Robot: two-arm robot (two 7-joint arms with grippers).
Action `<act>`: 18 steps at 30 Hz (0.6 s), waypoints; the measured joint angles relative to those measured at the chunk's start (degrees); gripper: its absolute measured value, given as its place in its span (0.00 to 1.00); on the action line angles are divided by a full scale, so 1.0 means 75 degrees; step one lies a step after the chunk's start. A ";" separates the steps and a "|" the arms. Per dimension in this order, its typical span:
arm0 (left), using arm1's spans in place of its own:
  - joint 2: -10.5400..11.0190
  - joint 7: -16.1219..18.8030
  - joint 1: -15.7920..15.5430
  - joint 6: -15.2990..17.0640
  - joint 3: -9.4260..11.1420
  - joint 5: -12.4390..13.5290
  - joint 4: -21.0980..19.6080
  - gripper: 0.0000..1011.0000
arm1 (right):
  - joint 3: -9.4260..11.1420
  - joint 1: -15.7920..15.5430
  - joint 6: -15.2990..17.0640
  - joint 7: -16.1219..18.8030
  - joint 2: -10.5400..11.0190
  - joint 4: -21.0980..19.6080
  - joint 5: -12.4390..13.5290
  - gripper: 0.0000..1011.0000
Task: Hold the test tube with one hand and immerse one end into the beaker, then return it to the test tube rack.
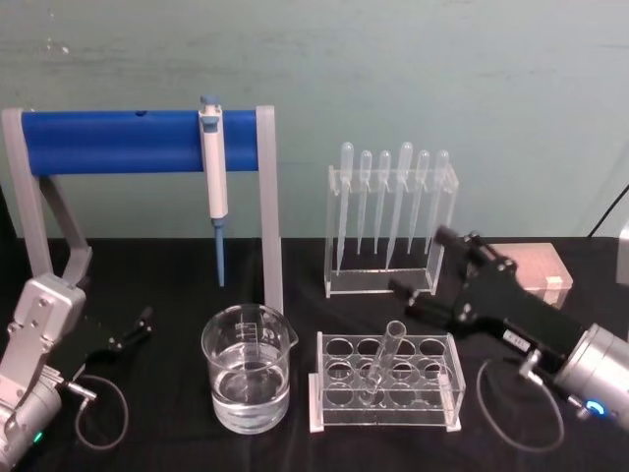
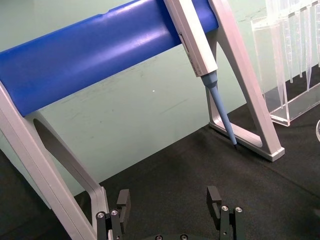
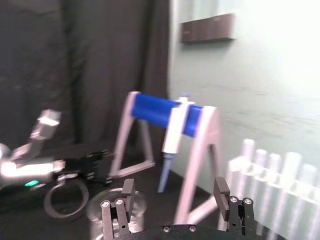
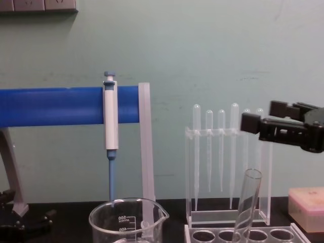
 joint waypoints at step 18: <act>0.0000 0.0000 0.0000 0.0000 0.0000 0.0000 0.0000 0.99 | 0.0170 0.0341 0.0778 -0.3997 -0.2006 0.1433 -0.2059 0.99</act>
